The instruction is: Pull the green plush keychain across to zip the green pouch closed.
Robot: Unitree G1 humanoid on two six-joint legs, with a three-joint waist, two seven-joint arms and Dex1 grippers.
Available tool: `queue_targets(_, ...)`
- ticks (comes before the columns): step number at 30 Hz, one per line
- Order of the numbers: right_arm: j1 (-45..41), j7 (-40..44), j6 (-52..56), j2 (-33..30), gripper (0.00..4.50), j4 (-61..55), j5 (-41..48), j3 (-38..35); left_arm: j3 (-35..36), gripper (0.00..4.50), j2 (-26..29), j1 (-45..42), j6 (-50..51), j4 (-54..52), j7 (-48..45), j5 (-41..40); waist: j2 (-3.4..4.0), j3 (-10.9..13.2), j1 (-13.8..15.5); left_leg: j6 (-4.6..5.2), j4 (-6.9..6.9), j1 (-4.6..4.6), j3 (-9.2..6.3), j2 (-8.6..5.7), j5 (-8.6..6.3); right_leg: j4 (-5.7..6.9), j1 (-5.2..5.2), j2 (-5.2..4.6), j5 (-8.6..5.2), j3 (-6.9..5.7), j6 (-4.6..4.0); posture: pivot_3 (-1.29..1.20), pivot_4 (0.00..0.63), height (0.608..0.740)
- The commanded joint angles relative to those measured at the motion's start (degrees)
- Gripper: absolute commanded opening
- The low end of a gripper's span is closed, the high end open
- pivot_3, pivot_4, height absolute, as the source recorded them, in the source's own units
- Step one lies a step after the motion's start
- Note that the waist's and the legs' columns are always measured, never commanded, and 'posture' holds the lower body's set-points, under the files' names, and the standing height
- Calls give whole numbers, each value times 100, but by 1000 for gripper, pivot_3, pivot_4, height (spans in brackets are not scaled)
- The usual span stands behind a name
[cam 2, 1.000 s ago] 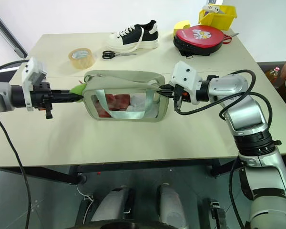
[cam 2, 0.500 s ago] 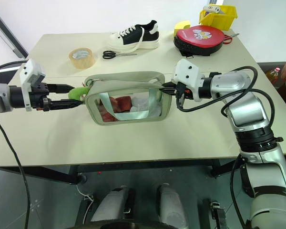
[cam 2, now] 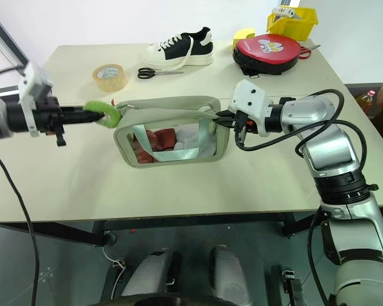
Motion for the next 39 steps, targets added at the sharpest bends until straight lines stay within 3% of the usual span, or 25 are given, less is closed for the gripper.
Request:
queue_targets(1, -46, -55, 11, 28, 0, -90, 1, -66, 57, 34, -17, -362, -61, -57, -23, -42, 0, 0, -7, 0, 0, 0, 0, 0, 0, 1, -1, 0, 0, 0, 0, 0, 150, 740)
queue_targets(7, -74, -157, 35, 105, 0, -75, -22, -72, -504, 34, -425, -422, -409, -469, 34, 319, 0, 0, -1, -2, 1, 0, 1, 0, 1, 1, 1, 1, 1, 0, 1, 0, 150, 740)
queue_targets(15, -68, -219, 82, 147, 0, -112, -13, -73, -706, 34, -797, -552, -596, -440, 233, 574, 0, 0, 1, -1, 2, 0, 1, 0, 2, 1, 1, 1, 1, 0, 2, 0, 150, 740)
queue_targets(16, -75, -220, 86, 149, 0, -107, -13, -71, -707, 704, -761, -555, -599, -436, 161, 574, 0, 0, -2, -2, 2, 0, 1, 0, 2, 1, 2, 1, 1, 0, 2, 0, 150, 740)
queue_targets(17, -80, -222, 90, 151, 0, -105, -13, -69, -715, 958, -719, -549, -602, -438, 100, 585, 0, 0, -4, -2, 2, 0, 1, 0, 2, 2, 1, 1, 1, 0, 2, 0, 150, 740)
queue_targets(21, -90, -224, 90, 164, 0, -86, -15, -63, -729, 2922, -508, -552, -593, -421, -68, 670, 0, 0, -6, -3, 2, 0, 1, 0, 2, 2, 1, 2, 1, 0, 2, 0, 150, 740)
queue_targets(31, -131, -213, 64, 208, 0, -12, -34, -54, -461, 2922, 195, -185, -734, -297, -355, 706, 0, 0, -13, 0, 1, 0, 0, 0, 1, 2, -1, 3, 1, 0, 2, 0, 150, 740)
queue_targets(39, -210, -174, 60, 228, 0, 71, -54, -32, -262, 2922, 6, 591, -393, -765, -59, 421, 0, 0, -1, 1, 1, 0, 0, 0, 0, 2, 0, 2, 1, 0, 2, 0, 150, 740)
